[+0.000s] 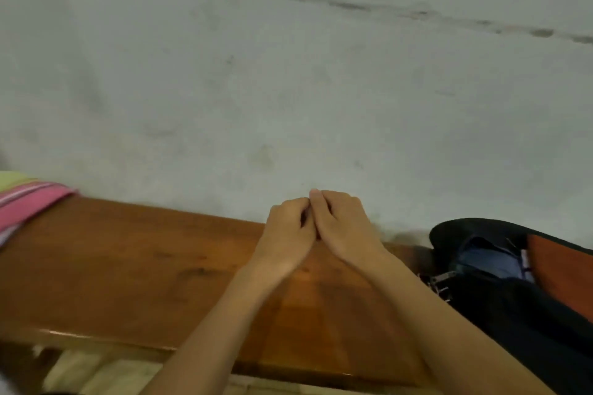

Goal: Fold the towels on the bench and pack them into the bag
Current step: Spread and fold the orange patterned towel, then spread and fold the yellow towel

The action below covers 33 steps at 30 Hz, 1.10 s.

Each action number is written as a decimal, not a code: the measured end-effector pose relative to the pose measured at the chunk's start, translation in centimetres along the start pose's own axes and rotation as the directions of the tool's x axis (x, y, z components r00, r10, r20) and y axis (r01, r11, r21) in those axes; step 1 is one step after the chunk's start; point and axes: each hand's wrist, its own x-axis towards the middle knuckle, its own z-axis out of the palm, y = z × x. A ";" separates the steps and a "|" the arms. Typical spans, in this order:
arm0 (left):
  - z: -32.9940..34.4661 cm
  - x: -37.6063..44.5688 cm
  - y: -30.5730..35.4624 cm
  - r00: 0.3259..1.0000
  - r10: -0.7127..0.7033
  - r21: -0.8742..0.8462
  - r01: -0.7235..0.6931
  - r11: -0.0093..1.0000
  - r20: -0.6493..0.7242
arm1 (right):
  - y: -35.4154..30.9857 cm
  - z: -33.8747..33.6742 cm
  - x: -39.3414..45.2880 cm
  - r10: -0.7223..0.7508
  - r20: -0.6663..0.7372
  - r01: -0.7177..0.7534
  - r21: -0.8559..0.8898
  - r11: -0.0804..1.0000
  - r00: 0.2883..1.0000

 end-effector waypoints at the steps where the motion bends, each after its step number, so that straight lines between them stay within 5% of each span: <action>1: -2.3 -0.6 -1.7 0.999 -0.018 0.025 0.020 0.999 -0.044 | -1.5 2.4 0.7 -0.013 0.042 0.013 0.011 1.000 0.999; 6: -9.5 -2.9 -6.9 0.959 -0.126 0.048 0.142 0.989 -0.255 | -7.0 10.4 2.4 -0.038 0.152 0.031 0.048 0.998 0.988; 13: -19.8 -4.5 -11.8 0.791 -0.348 -0.023 0.390 0.921 -0.504 | -13.2 18.2 4.1 -0.065 0.265 0.046 0.078 0.996 0.962; 22: -27.8 -8.5 -17.8 0.629 -0.501 -0.024 0.609 0.793 -0.594 | -20.7 28.0 6.6 -0.190 0.351 0.176 0.070 0.982 0.917; 26: -29.9 -9.3 -18.2 0.451 -0.435 -0.162 0.526 0.835 -0.779 | -24.4 32.9 8.4 -0.295 0.352 0.261 0.142 0.955 0.888; 33: -32.2 -9.4 -17.4 0.211 -0.477 -0.384 0.366 0.848 -0.853 | -28.1 38.8 11.0 -0.520 0.639 0.520 0.212 0.827 0.567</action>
